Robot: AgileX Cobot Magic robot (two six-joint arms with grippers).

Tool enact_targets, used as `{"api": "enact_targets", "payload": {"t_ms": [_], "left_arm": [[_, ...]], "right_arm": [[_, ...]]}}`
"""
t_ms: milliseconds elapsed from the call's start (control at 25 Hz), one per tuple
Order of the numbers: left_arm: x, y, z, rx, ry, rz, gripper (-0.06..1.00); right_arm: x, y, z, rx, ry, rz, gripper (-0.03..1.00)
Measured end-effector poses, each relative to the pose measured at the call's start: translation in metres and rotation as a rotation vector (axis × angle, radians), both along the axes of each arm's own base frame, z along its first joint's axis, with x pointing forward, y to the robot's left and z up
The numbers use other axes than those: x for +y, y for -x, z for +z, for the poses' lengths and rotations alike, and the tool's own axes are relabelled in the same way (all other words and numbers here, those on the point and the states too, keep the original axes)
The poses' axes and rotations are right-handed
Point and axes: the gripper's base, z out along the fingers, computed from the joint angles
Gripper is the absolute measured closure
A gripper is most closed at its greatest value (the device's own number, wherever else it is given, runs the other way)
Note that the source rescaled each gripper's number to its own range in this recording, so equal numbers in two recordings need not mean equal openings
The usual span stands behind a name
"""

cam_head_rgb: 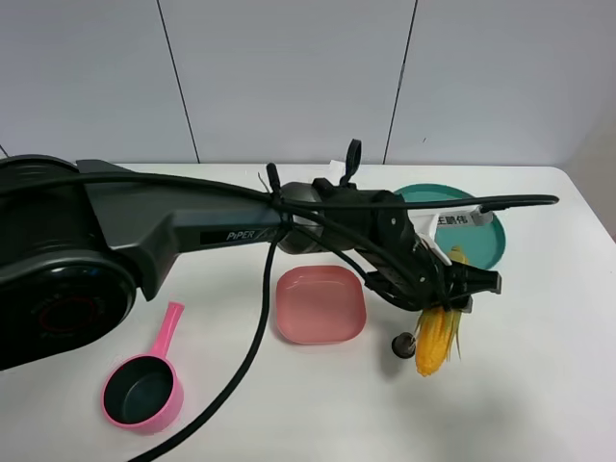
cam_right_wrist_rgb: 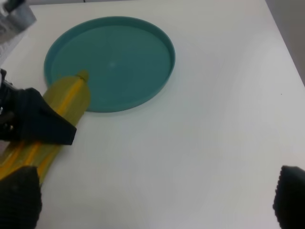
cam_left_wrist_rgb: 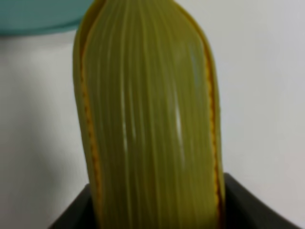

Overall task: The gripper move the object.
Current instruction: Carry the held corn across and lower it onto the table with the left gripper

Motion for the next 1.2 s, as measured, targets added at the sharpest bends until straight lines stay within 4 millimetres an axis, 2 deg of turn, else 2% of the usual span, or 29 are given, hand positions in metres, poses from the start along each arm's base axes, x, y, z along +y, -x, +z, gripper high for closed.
{"api": "enact_targets", "payload": {"t_ms": [120,520,880,1200], "left_arm": [[0.0,0.0,-0.007,0.033,-0.004,0.027,0.92],[-0.002,-0.003,-0.006,0.112,0.055,0.176,0.92],[-0.003,-0.006,-0.016,0.116,0.059,0.205,0.92],[-0.003,-0.006,-0.016,0.121,0.067,0.216,0.92]], "right_arm": [[0.0,0.0,0.0,0.0,0.0,0.0,-0.03],[0.0,0.0,0.0,0.0,0.0,0.0,-0.03],[0.0,0.0,0.0,0.0,0.0,0.0,-0.03],[0.0,0.0,0.0,0.0,0.0,0.0,-0.03]]}}
